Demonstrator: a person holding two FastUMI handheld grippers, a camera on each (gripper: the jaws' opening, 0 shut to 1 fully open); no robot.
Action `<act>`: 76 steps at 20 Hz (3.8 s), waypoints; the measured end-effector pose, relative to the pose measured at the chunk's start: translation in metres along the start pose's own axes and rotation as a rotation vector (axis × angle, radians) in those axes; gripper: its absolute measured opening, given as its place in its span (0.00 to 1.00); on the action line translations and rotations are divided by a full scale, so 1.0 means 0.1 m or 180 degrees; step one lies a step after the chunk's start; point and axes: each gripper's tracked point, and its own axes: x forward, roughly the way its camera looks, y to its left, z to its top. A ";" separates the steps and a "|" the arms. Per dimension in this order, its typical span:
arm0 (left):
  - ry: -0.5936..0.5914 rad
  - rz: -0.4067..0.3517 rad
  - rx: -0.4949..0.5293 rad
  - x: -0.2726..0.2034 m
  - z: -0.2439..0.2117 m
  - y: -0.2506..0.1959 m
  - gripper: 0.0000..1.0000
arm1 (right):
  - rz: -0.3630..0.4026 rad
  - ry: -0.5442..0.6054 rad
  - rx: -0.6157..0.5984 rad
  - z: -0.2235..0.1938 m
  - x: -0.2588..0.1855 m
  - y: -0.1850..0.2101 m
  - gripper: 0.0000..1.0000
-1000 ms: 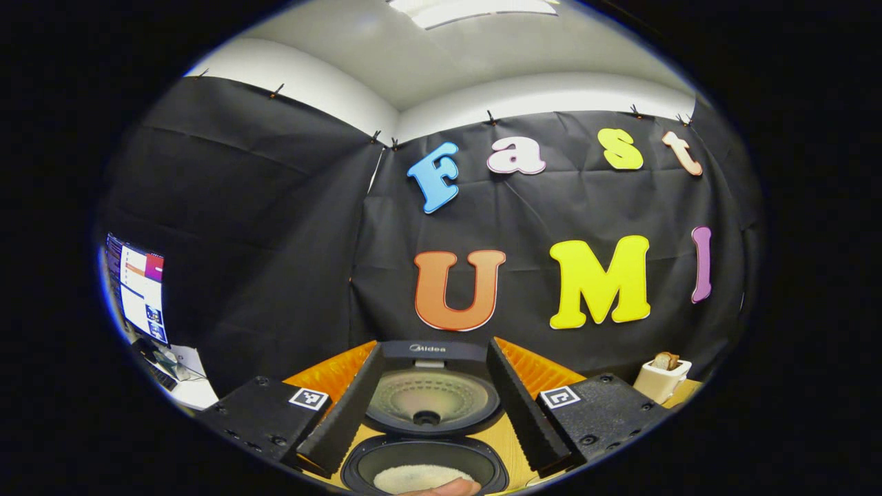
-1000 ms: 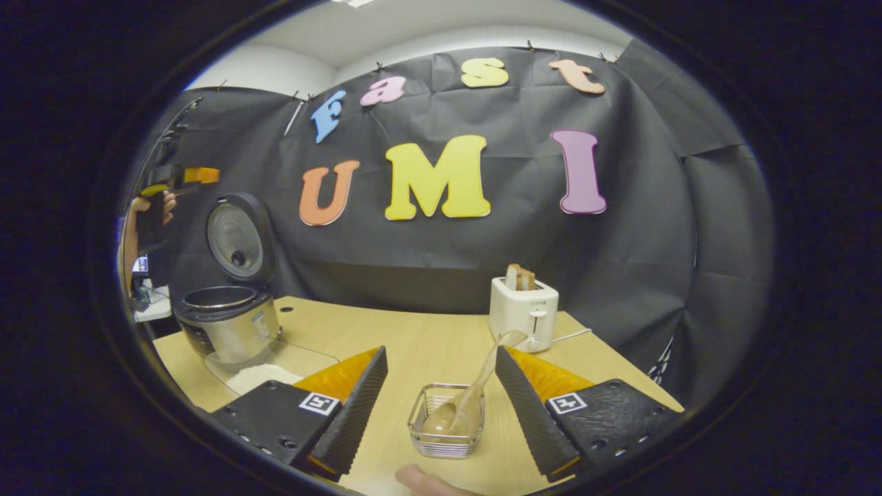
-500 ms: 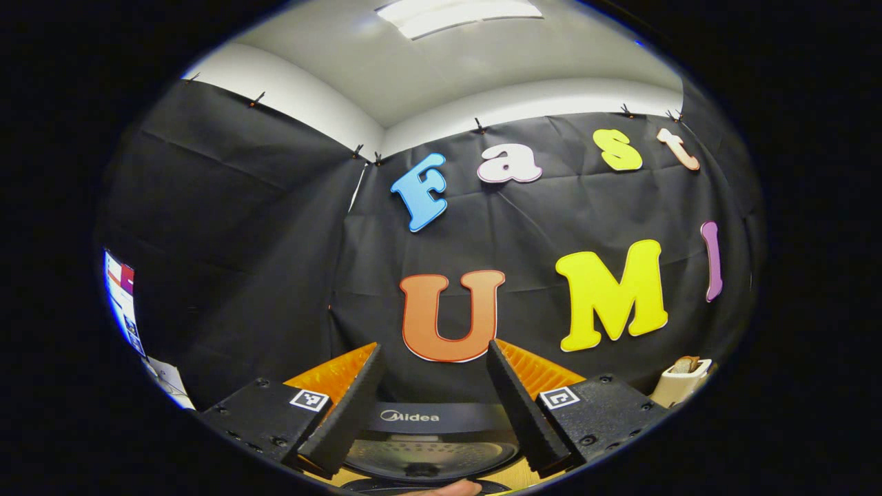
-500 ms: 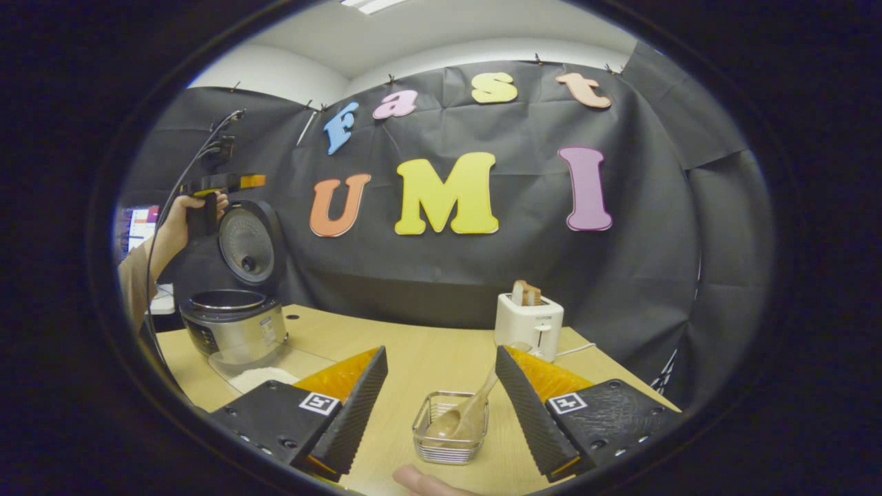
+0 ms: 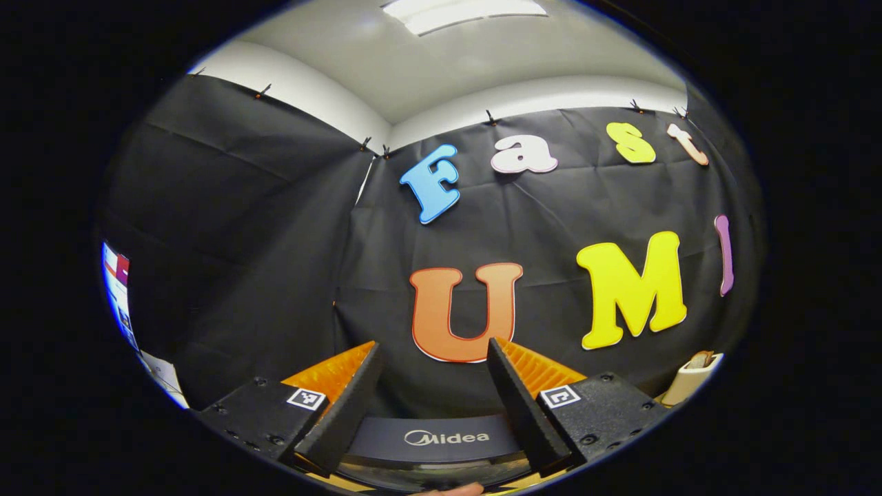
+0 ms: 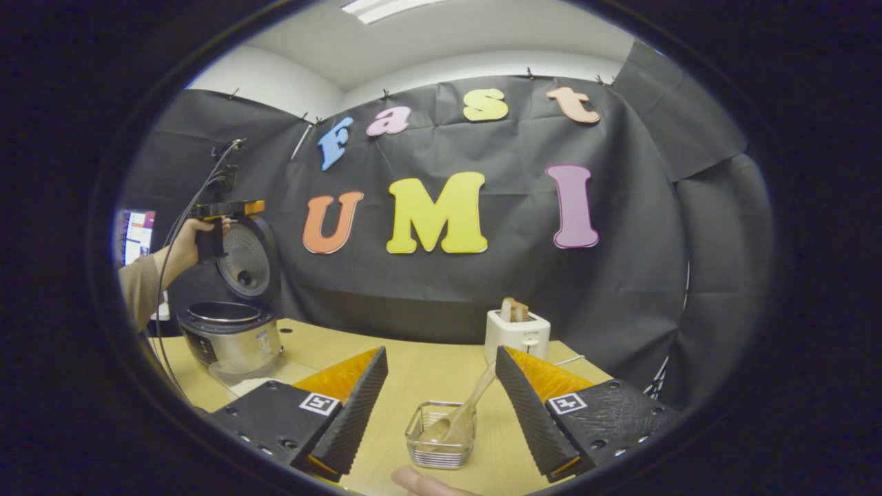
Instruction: Close the left gripper, press the button to open the rice cooker; take a wooden spoon from the chopstick holder with the right hand, scoop a spoonful of rice and pour it into the rice cooker, then put the wooden spoon back into the chopstick holder.
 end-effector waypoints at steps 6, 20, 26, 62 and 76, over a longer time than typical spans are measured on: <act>0.0193 -0.0069 0.0109 -0.33 -0.07 -0.03 0.97 | 0.0045 -0.0064 0.0099 0.12 -0.15 0.07 0.94; 0.0772 -0.0411 0.0119 -1.66 -0.66 -0.20 0.95 | 0.0029 -0.0387 0.0024 0.57 -0.59 0.06 0.94; 0.1085 -0.0433 0.0165 -2.08 -1.12 -0.24 0.95 | 0.0032 -0.0309 0.0082 0.53 -0.57 0.00 0.92; 0.1810 -0.0011 -0.0002 -2.84 -1.39 -0.39 0.77 | 0.0227 -0.0395 -0.0033 0.63 -0.80 0.18 0.96; 0.1167 -0.0443 0.0215 -3.56 -0.46 -1.43 0.77 | -0.0081 -0.0129 0.0002 0.65 -0.90 0.10 0.96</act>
